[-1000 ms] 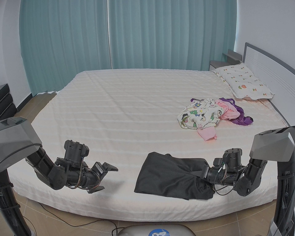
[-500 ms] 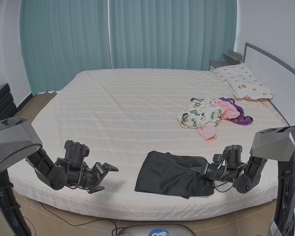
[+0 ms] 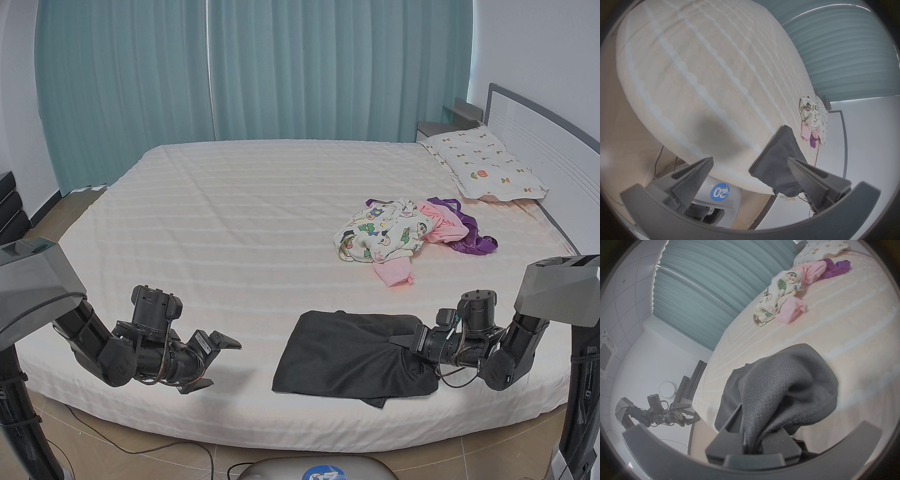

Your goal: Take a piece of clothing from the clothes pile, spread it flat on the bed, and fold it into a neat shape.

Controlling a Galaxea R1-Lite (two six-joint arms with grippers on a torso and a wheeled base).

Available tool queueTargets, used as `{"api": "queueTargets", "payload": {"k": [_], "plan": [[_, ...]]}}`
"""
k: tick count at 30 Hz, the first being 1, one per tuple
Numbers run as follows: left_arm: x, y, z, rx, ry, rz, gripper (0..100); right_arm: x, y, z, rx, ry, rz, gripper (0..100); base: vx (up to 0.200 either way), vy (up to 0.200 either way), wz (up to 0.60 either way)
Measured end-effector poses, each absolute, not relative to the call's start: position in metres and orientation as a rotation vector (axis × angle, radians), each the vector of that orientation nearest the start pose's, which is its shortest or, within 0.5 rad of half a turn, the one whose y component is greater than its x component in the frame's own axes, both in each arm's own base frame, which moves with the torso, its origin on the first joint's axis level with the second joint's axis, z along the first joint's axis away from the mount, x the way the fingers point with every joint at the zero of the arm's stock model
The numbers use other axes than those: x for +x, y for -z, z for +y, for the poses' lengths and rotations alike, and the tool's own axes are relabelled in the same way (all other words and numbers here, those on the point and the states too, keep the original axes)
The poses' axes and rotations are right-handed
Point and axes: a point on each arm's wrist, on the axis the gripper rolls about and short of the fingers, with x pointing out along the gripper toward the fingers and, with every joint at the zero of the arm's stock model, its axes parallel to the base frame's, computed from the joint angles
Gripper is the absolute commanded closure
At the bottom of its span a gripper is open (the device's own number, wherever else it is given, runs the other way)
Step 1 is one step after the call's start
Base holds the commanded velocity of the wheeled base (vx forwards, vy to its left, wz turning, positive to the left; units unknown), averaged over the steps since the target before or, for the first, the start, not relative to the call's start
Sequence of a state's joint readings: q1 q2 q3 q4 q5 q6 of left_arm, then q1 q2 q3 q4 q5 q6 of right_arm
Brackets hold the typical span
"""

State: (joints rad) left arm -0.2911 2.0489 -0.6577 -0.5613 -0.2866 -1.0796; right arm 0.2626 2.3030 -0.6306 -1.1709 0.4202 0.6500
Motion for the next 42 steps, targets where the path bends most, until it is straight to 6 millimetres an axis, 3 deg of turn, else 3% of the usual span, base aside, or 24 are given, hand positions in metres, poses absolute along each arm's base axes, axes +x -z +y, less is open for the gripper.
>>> {"api": "queueTargets", "payload": {"k": [19,20,32,42], "plan": [[0.297,-0.033,-0.096,-0.981,0.037,1.047,0,0.336,0.006,0.093,0.624,-0.470,0.698,100,0.000,-0.200,0.00],[0.297,-0.033,-0.096,-0.981,0.037,1.047,0,0.336,0.007,0.093,0.624,-0.470,0.699,0,0.000,0.000,0.00],[0.297,-0.031,-0.096,-0.979,0.036,1.052,0,0.333,0.017,0.090,0.588,-0.388,0.709,0,0.000,0.000,0.00],[0.297,-0.031,-0.096,-0.979,0.035,1.052,0,0.331,0.020,0.058,0.630,-0.234,0.738,0,0.000,0.000,0.00]]}}
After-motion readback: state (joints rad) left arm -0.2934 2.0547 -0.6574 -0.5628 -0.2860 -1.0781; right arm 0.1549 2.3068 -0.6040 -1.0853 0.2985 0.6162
